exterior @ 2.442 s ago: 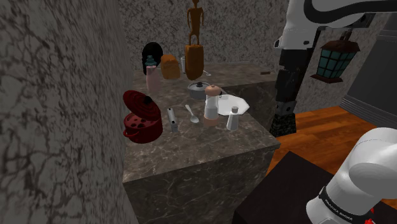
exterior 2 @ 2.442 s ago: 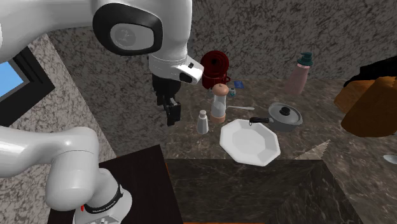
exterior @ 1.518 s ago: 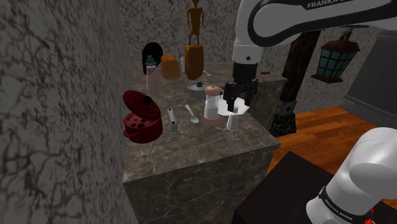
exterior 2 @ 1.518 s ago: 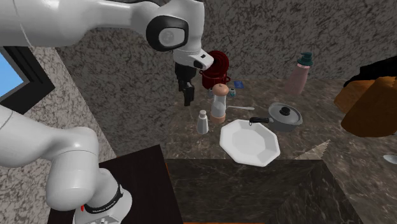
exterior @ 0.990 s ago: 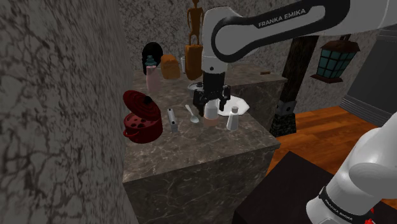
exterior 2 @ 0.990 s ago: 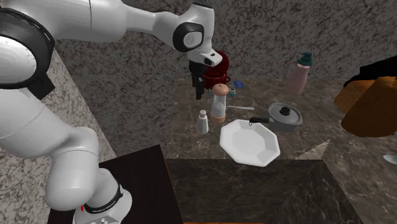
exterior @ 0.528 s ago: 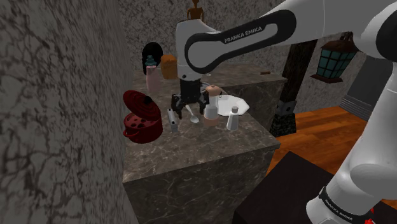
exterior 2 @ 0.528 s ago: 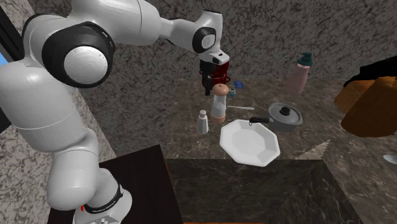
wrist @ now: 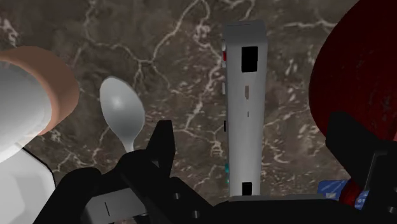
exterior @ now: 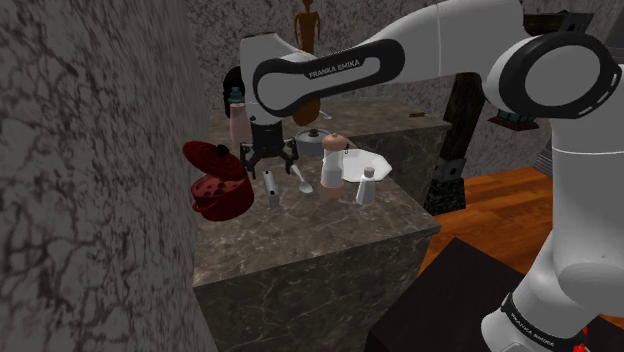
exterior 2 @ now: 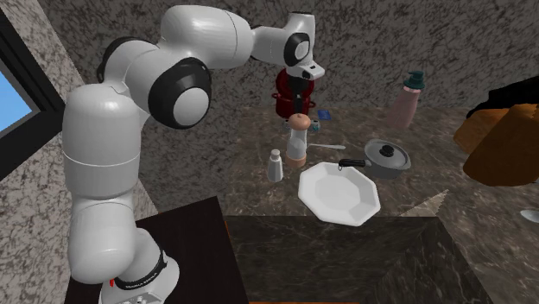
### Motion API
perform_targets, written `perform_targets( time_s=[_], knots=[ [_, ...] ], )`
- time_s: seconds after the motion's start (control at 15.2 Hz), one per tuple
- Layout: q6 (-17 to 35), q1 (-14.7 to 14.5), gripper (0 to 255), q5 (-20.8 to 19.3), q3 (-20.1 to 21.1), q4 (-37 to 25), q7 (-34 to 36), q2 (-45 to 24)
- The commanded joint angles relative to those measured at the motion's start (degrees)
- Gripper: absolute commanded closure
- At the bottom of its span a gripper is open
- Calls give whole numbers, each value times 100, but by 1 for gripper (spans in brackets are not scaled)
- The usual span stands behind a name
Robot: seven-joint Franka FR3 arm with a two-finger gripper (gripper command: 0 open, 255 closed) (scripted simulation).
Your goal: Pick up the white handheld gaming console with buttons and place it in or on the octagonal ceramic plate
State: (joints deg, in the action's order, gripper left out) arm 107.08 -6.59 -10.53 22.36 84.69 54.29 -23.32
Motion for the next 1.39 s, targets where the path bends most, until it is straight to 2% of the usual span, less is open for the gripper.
perform_targets(
  time_s=[0.0, 0.33, 0.86, 0.92, 0.99, 1.06, 1.12, 1.32],
  knots=[
    [114, -54, 0, -48, -24, 27, 48, -308],
    [497, -77, 0, -76, -96, 322, 72, -396],
    [504, -158, 0, -24, -198, 324, 42, -382],
    [594, -148, 255, -18, -194, 461, 52, -339],
    [633, -98, 255, -4, -209, 515, -8, -317],
    [513, -64, 255, -44, -261, 161, -130, -546],
    [510, -36, 255, -44, -276, 128, -178, -580],
    [633, -113, 255, -43, -233, 371, -20, -471]
  ],
)
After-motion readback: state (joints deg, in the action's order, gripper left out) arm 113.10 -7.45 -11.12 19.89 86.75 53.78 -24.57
